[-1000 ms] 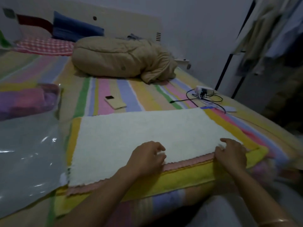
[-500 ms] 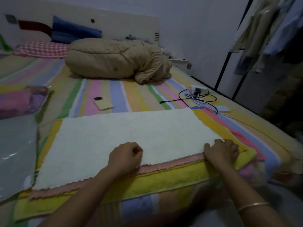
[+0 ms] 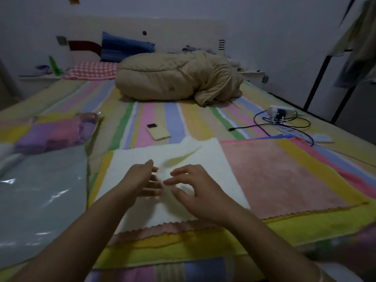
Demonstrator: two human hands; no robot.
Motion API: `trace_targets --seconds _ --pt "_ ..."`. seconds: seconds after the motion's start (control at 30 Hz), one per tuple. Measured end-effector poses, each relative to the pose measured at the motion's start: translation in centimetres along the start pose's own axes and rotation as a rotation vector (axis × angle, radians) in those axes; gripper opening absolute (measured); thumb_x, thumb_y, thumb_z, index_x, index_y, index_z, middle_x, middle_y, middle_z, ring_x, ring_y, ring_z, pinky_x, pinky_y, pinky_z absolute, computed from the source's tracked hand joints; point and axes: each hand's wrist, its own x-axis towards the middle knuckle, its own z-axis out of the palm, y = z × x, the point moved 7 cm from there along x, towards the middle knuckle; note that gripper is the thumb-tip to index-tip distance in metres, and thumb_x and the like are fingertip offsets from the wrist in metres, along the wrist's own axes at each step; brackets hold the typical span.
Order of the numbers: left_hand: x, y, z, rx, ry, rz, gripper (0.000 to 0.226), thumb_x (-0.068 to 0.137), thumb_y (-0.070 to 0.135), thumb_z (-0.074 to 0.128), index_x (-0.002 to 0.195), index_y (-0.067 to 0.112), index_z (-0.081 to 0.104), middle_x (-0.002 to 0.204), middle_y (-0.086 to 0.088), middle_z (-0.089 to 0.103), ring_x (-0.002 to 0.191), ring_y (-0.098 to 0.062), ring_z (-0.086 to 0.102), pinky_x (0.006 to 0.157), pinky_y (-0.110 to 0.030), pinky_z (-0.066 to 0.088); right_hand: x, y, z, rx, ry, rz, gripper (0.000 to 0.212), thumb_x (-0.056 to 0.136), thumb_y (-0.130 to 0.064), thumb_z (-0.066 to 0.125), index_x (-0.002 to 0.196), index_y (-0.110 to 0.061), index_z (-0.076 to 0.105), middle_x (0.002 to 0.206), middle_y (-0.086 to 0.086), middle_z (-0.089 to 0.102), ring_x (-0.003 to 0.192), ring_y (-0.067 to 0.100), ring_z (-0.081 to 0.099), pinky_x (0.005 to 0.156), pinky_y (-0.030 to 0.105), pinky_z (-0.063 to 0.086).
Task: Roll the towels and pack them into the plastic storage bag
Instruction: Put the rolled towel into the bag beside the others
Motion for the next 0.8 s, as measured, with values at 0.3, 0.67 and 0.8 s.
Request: trace_targets --seconds 0.3,0.67,0.8 --pt "2.7 -3.4 -2.3 0.258 0.075 0.143 0.04 0.082 0.035 0.072 0.116 0.019 0.057 0.086 -0.002 0.064 0.073 -0.018 0.063 0.067 -0.035 0.054 11.2 10.8 1.0 -0.276 0.012 0.138 0.065 0.075 0.007 0.05 0.133 -0.023 0.049 0.136 0.006 0.043 0.124 0.028 0.041 0.09 0.037 0.043" --pt "0.6 -2.4 -1.5 0.488 0.111 0.479 0.027 0.085 0.022 0.064 0.098 0.038 0.046 0.084 0.011 0.056 0.067 -0.004 0.053 0.07 -0.03 0.048 18.2 13.7 0.2 -0.364 0.17 0.211 0.019 0.094 -0.027 0.053 0.106 -0.021 0.065 0.107 0.001 0.065 0.103 0.024 0.054 0.074 0.035 0.046" --pt "-0.4 -2.0 -2.3 0.543 0.12 0.586 0.026 0.088 0.014 0.058 0.078 0.037 0.063 0.092 0.016 0.059 0.072 0.003 0.053 0.069 -0.016 0.039 21.2 12.0 0.8 -0.126 0.203 0.255 0.014 0.091 -0.039 0.058 0.092 -0.025 0.061 0.098 -0.006 0.064 0.093 0.02 0.059 0.075 0.034 0.044"
